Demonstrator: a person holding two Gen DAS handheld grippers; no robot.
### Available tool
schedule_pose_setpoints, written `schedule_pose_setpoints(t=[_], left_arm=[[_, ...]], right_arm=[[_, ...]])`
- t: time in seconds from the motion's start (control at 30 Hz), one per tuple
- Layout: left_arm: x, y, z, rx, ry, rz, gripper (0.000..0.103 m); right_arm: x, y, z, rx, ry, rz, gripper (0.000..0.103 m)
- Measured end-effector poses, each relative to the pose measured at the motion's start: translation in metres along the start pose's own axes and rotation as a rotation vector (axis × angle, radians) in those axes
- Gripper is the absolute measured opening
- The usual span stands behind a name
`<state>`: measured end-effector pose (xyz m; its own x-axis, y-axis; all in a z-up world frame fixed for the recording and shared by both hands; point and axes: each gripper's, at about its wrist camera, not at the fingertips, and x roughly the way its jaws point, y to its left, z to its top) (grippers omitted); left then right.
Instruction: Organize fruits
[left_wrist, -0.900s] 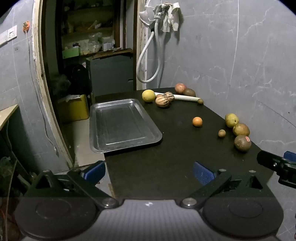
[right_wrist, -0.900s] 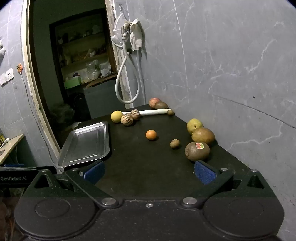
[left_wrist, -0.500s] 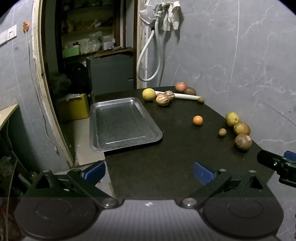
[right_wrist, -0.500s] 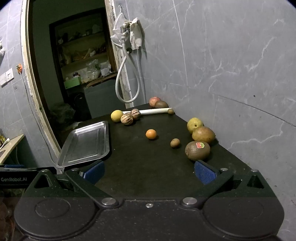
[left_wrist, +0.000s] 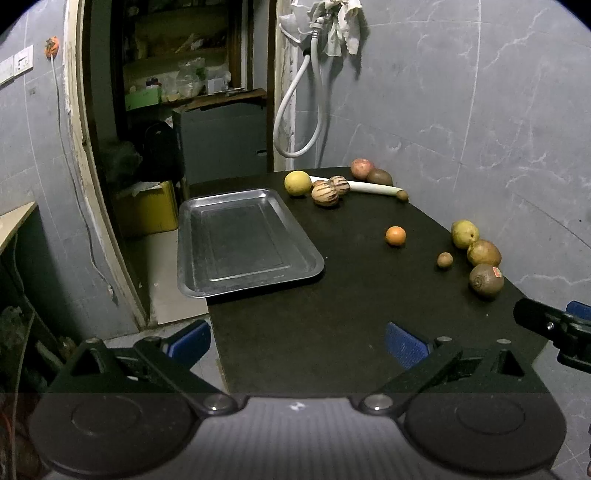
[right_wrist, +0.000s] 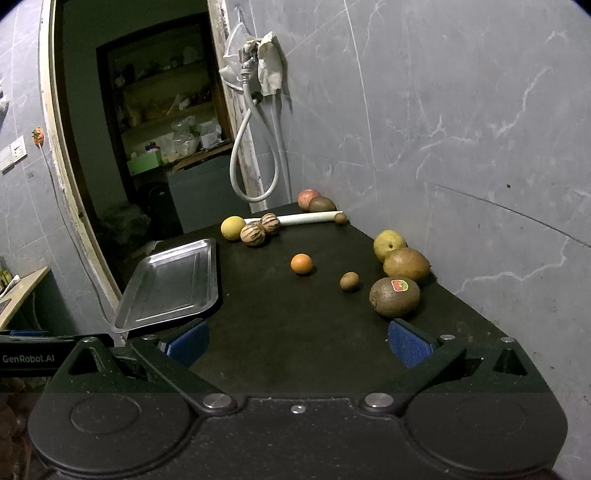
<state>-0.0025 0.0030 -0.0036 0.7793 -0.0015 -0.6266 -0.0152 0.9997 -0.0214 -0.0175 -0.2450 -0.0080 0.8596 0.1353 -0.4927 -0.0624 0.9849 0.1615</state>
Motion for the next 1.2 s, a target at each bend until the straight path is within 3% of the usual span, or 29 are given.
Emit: schedule_pose_setpoints(t=[1.2], left_arm=[[0.013, -0.001, 0.004, -0.022, 0.048, 0.01, 0.102]], right_arm=[[0.009, 0.003, -0.005, 0.008, 0.02, 0.006, 0.103]])
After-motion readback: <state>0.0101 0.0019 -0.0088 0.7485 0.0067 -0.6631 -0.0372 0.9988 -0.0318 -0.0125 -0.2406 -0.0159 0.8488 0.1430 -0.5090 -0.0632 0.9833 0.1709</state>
